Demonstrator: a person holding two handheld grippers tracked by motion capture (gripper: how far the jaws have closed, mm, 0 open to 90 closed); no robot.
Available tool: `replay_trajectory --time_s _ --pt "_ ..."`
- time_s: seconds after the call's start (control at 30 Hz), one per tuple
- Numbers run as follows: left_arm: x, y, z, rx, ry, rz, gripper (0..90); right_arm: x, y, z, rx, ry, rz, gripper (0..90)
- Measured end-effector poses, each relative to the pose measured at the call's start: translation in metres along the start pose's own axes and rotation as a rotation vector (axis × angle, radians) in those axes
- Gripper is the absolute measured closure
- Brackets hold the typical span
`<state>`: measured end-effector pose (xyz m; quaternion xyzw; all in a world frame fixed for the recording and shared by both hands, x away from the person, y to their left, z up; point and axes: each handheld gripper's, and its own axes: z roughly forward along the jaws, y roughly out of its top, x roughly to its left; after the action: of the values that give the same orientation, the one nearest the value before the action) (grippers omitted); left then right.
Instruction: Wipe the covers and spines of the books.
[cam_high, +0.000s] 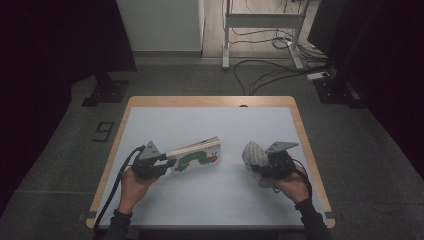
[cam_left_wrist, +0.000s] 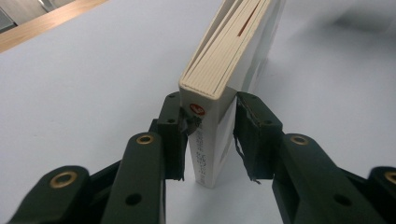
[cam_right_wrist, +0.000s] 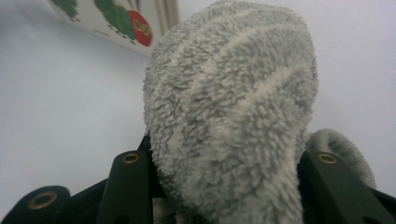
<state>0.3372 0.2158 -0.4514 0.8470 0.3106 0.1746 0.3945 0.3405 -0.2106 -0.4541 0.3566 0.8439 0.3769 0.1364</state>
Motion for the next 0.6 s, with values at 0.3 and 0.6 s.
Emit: replay_trajectory --time_s 0.3,0.6 --pt "0.0 0.0 0.0 0.003 0.003 0.006 64.9 0.02 0.014 0.013 0.001 0.056 -0.052 51.8" --pt "0.0 0.0 0.0 0.004 0.001 0.008 64.9 0.041 0.029 0.028 0.005 0.112 -0.106 51.8"
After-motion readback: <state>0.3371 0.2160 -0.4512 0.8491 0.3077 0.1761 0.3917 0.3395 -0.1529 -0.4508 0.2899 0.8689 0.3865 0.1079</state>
